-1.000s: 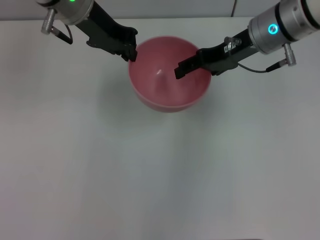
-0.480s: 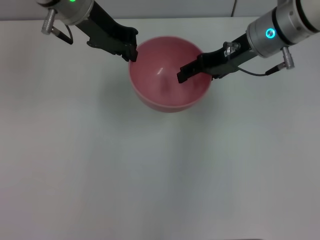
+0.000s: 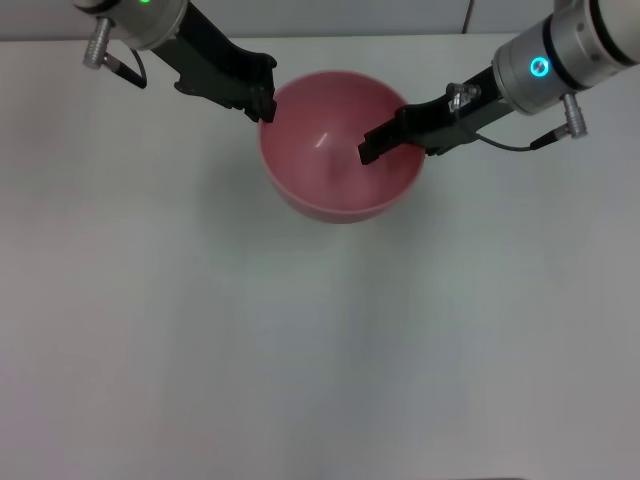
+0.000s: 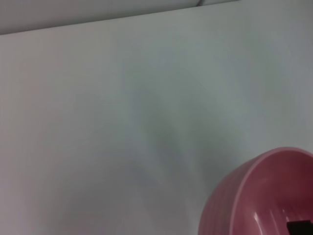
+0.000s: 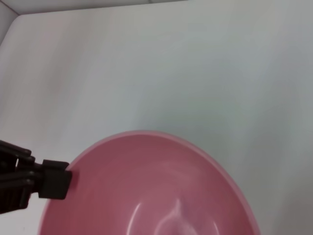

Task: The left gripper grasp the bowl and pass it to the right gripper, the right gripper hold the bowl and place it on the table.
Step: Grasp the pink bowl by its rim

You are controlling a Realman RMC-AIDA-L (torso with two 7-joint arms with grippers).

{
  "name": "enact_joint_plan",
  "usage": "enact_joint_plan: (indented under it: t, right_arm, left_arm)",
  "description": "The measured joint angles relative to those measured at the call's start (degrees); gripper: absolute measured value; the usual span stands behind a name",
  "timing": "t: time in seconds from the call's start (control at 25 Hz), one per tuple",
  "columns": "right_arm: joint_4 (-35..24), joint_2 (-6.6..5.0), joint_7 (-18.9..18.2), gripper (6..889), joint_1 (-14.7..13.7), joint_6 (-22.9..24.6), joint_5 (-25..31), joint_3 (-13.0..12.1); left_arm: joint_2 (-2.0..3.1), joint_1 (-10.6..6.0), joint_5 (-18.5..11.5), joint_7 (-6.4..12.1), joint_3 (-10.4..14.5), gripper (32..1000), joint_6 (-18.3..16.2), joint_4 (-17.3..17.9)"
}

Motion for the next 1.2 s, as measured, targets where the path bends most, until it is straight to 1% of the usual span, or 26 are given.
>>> enact_joint_plan:
  t: [0.12,0.36,0.56,0.92,1.2]
  right_arm:
    - [0.8,0.36,0.1,751,0.0,-1.0,0.1,0.1]
    - [0.8,0.56,-0.3,537,-0.3,-1.9,0.1,0.0]
    - [0.7,0.59,-0.3,286,-0.5,-2.0,0.0,-0.1]
    - [0.6,0.57,-0.9,195,-0.7,-2.5,0.3,-0.1]
    - [0.5,0.69,-2.0,124,-1.3,-2.7,0.6,0.6]
  left_arm:
    - [0.0,0.02,0.0,0.0,-0.1,65,0.0,0.0]
    - [0.0,0.03,0.0,0.0,-0.1,65,0.0,0.0]
    - [0.01,0.04,0.0,0.01,-0.1,65,0.0,0.0]
    - [0.01,0.29,0.0,0.0,-0.1,65,0.1,0.0]
    - [0.07,0.46,0.0,0.0,-0.2,65,0.1,0.0]
